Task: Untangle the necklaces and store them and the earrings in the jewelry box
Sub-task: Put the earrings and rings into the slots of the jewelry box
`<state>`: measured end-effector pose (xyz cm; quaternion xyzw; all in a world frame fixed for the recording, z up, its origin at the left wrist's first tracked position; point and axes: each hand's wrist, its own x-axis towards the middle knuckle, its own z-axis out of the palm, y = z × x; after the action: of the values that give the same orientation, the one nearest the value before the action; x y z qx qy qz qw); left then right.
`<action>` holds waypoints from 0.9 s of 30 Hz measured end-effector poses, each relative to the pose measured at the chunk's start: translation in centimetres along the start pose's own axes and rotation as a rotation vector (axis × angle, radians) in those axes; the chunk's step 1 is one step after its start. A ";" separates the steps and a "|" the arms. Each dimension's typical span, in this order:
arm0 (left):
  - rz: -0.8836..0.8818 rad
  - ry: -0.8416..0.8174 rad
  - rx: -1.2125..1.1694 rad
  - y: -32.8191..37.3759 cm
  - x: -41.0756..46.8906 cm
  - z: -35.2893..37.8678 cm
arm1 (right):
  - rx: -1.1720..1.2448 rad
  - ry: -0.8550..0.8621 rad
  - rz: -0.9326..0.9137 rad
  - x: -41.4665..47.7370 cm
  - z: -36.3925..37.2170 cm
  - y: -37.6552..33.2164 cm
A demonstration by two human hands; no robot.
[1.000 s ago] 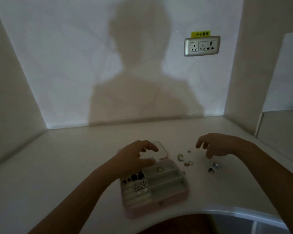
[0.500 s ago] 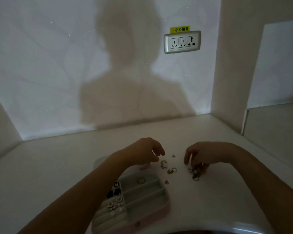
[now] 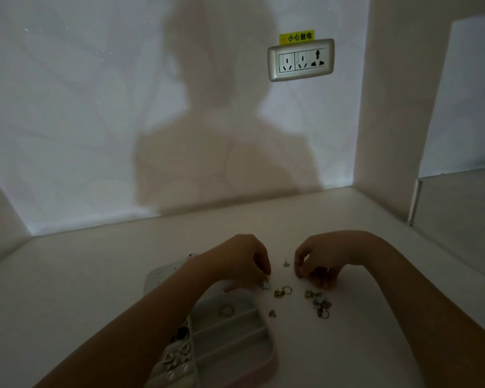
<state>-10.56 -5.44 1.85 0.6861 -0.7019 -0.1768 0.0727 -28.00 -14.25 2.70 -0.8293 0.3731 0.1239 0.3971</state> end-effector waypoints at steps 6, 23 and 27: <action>0.015 0.024 -0.139 -0.3 -0.4 -0.4 | 0.008 0.031 -0.059 -0.3 0.2 0.3; 0.064 0.318 -0.346 0.0 -4.5 -2.4 | 0.312 0.312 -0.468 -0.6 3.0 -2.7; 0.059 0.378 -0.355 -0.1 -6.4 -3.5 | 0.555 0.280 -0.538 -0.9 4.1 -4.4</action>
<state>-8.93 0.41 5.92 0.6628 -0.6535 -0.1637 0.3270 -25.08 -8.92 2.98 -0.7674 0.2125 -0.2039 0.5695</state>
